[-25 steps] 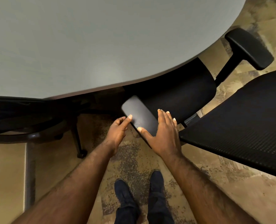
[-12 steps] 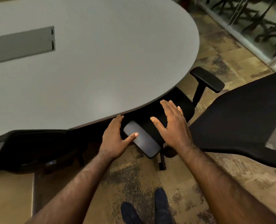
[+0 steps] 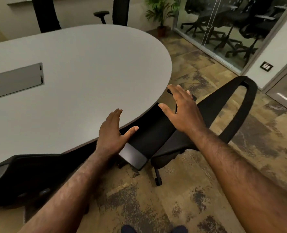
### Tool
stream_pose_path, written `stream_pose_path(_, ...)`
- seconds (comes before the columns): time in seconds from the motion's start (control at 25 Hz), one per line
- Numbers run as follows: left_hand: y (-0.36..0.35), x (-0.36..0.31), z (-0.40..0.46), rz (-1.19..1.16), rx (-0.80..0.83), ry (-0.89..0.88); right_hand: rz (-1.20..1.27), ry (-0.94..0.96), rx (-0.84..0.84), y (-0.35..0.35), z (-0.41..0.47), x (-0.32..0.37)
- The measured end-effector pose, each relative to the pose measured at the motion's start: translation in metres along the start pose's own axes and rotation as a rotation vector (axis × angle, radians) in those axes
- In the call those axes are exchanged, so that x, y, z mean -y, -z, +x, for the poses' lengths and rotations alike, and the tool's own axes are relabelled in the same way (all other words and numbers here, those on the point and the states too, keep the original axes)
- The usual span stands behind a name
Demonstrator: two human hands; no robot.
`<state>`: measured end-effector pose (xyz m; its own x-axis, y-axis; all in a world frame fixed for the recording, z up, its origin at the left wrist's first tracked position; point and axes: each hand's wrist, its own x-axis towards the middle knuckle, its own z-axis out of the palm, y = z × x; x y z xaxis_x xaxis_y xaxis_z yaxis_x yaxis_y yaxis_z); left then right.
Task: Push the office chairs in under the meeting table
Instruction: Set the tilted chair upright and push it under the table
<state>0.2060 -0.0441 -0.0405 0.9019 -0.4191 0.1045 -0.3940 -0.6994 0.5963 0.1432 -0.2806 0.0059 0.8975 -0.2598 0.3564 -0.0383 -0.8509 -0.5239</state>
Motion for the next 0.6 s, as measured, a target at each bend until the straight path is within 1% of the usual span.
stream_pose_path(0.16, -0.013, -0.051, 0.003, -0.023, -0.02, 0.01, -0.039, 0.002, -0.026, 0.055, -0.001, -0.045)
stream_pose_path(0.36, -0.046, -0.121, 0.01, -0.015, -0.032, -0.018, -0.107, 0.007, 0.001, 0.114, -0.006, -0.112)
stream_pose_path(0.6, -0.073, -0.177, 0.037, 0.041, 0.005, -0.098, -0.12, 0.013, -0.022, 0.153, -0.003, -0.166)
